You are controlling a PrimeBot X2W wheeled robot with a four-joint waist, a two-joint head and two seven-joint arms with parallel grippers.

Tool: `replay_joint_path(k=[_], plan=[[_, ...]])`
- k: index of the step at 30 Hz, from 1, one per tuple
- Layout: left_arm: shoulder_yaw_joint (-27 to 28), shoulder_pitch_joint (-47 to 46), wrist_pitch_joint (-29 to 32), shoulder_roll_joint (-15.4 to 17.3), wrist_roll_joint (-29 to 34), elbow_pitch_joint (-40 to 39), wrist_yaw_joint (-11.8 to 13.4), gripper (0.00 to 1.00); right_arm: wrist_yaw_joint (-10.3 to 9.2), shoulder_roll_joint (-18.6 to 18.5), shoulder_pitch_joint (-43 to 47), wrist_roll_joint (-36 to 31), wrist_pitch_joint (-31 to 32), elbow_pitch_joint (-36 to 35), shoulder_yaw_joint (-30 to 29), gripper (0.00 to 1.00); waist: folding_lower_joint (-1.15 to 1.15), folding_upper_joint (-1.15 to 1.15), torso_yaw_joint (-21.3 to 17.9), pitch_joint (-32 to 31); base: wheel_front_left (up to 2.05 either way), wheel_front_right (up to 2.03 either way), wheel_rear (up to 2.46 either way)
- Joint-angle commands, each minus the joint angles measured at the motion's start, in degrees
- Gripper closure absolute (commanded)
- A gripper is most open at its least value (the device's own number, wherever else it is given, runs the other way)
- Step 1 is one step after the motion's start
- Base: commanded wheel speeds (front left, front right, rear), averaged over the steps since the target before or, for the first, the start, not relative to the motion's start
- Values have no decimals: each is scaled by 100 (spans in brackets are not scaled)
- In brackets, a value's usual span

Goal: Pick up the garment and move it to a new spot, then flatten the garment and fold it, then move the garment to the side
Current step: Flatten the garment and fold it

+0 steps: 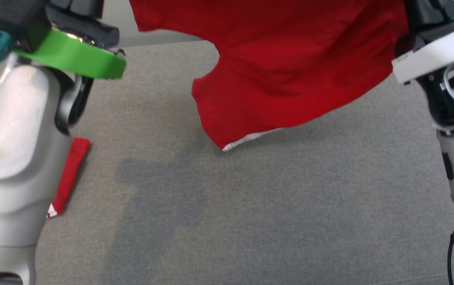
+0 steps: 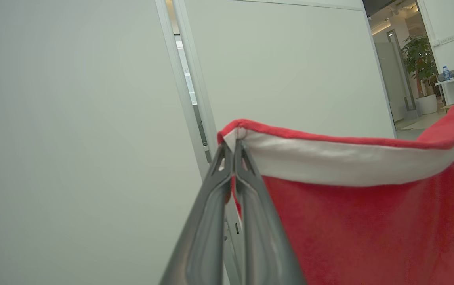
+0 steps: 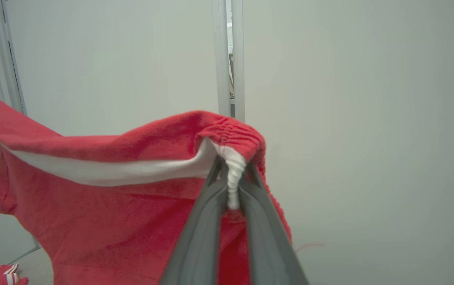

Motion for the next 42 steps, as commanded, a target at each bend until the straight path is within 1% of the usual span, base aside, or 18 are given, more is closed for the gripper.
replay_joint_path(k=[1, 4, 5, 7, 8, 11, 13, 15, 19, 23, 29, 35, 39, 42], plan=[[-7, -287, -2, 28, 5, 217, -14, 100, -5, 14, -261, -43, -27, 173, 5, 100, 0, 0, -110, 685, 0, 0, 0], [34, -933, -25, -34, 119, 795, -6, 100, -5, 24, -960, -215, -262, 677, 110, 100, 0, 0, -148, 1158, 0, 0, 0], [52, -1097, -31, -52, 142, 945, 32, 100, -5, 49, -1177, -284, -390, 849, 101, 100, 0, 0, -160, 1276, 0, 0, 0], [124, -1495, -45, -70, 242, 1202, 110, 100, -5, 86, -1655, -460, -688, 1196, 71, 100, 0, 0, -183, 1508, 0, 0, 0], [178, -1766, -63, -97, 321, 1362, 168, 100, -5, 133, -1985, -549, -971, 1474, 23, 100, 0, 0, -189, 1641, 0, 0, 0], [365, -2216, -77, -211, 430, 1403, 256, 100, -6, 242, -2598, -628, -1492, 1959, -78, 100, 0, 0, -171, 1838, 0, 0, 0], [559, -2337, -75, -287, 476, 1241, 282, 100, -7, 287, -2866, -596, -1648, 2200, -125, 100, 0, 0, -139, 1909, 0, 0, 0], [725, -2228, -76, -371, 542, 1053, 284, 100, -7, 312, -2930, -545, -1720, 2418, -151, 100, 0, 0, -100, 1936, 0, 0, 0], [853, -1374, -72, -539, 655, 837, 184, 100, -7, 337, -2394, -332, -1764, 2842, -89, 100, 0, 0, -11, 1791, 0, 0, 0], [1037, 68, -73, -773, 601, 786, 111, 100, -8, 375, -1372, 96, -1774, 3155, 197, 100, 0, 0, 23, 1511, 0, 0, 0], [1591, 2180, -75, -1173, 398, 1084, 52, 100, -13, 393, 419, 1230, -1680, 3520, 715, 100, 0, 0, 22, 1018, 0, 0, 0], [1925, 3596, -76, -1395, 444, 1190, 26, 100, -14, 357, 1827, 2172, -1635, 3449, 1096, 100, 0, 0, 11, 493, 0, 0, 0], [2196, 4312, -87, -1438, 431, 1130, 26, 100, -28, 289, 2485, 2558, -1681, 3302, 1241, 100, 0, 0, 8, 134, 0, 0, 0], [2259, 4757, -87, -1454, 465, 1129, 30, 100, -28, 258, 2873, 2812, -1708, 3138, 1373, 100, 0, 0, 12, -126, 0, 0, 0]])
